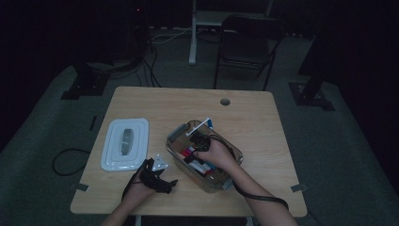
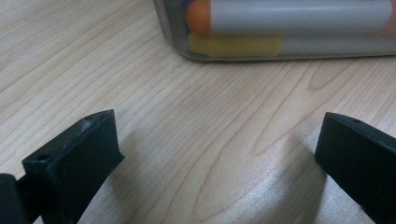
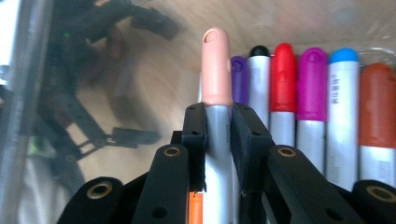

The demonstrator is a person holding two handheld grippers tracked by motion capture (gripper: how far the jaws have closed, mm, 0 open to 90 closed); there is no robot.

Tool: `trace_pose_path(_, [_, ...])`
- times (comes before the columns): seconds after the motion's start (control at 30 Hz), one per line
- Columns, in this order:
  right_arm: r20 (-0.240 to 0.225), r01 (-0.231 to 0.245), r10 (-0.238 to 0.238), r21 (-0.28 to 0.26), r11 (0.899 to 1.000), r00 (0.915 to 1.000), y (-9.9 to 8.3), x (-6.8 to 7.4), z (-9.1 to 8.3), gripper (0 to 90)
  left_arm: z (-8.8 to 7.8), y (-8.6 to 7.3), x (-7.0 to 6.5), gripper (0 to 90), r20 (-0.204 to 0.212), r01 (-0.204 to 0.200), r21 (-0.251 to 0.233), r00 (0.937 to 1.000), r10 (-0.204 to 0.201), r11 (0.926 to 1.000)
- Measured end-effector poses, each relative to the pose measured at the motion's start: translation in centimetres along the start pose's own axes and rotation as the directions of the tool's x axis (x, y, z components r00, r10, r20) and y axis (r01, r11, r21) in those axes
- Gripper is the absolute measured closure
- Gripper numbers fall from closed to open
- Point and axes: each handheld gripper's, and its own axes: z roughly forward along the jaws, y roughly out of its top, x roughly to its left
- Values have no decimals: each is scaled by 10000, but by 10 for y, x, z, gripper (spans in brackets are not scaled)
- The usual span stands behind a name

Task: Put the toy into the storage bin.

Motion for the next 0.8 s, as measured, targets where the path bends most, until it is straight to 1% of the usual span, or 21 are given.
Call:
trace_pose_path(0.07, [-27,-14,13,-50,10000,10000,0,0,-1,698,0,0,0,5,0,1,2,10000,-1,10000])
trace_pose_path(0.1, [-29,71,-71,-213,9997,10000,0,0,-2,683,0,0,0,6,5,0,6,10000,0,10000])
trace_pose_path(0.17, [-112,90,-96,-501,9987,9999,-1,0,-8,680,0,0,0,5,-1,-2,7,10000,2,10000])
trace_pose_path(0.23, [-275,95,-125,-1055,9944,9995,-2,0,-21,662,0,0,0,5,5,1,12,10000,-1,10000])
trace_pose_path(0.27, [-292,144,-186,-1395,9901,9994,-3,-1,-29,641,0,0,0,5,6,-1,15,10000,1,10000])
trace_pose_path(0.3, [-209,286,-328,-1792,9834,9992,-4,-2,-38,621,0,0,0,5,0,-6,11,10000,6,10000])
trace_pose_path(0.33, [-181,300,-347,-2152,9761,9992,-5,-3,-49,610,0,0,0,5,8,-4,13,10000,4,10000])
trace_pose_path(0.37, [-122,333,-375,-2505,9675,9992,-6,-6,-59,595,0,0,0,5,6,-1,7,10000,1,10000])
trace_pose_path(0.4, [22,450,-464,-2890,9563,9989,-7,-9,-69,578,0,0,0,5,-4,-1,0,10000,1,10000])
trace_pose_path(0.47, [282,425,-350,-3379,9402,9990,-9,-16,-88,548,0,0,0,5,-1,0,10,10000,0,10000])
trace_pose_path(0.5, [536,472,-295,-3688,9283,9981,-11,-21,-97,539,0,0,0,5,2,-2,8,10000,2,10000])
trace_pose_path(0.53, [695,442,-190,-3824,9229,9974,-12,-25,-102,539,0,0,0,5,-3,2,-1,10000,-2,10000])
trace_pose_path(0.57, [828,334,-2,-4001,9159,9966,-14,-32,-110,529,0,0,0,5,-7,2,0,10000,-2,10000])
trace_pose_path(0.6, [870,226,157,-4220,9063,9961,-15,-39,-115,517,0,0,0,6,-10,2,-2,10000,-2,10000])
trace_pose_path(0.63, [922,52,390,-4362,8999,9950,-16,-47,-119,516,0,0,0,5,-10,1,-4,10000,-1,10000])
trace_pose_path(0.67, [998,-125,631,-4428,8965,9930,-18,-54,-121,516,0,0,0,5,-9,1,-4,10000,-1,10000])
trace_pose_path(0.73, [1171,-442,1101,-4606,8865,9870,-21,-70,-122,515,0,0,0,5,-7,-6,7,10000,6,10000])
trace_pose_path(0.8, [1351,-751,1531,-4592,8852,9789,-23,-84,-118,512,0,0,0,6,-6,-8,12,10000,8,10000])
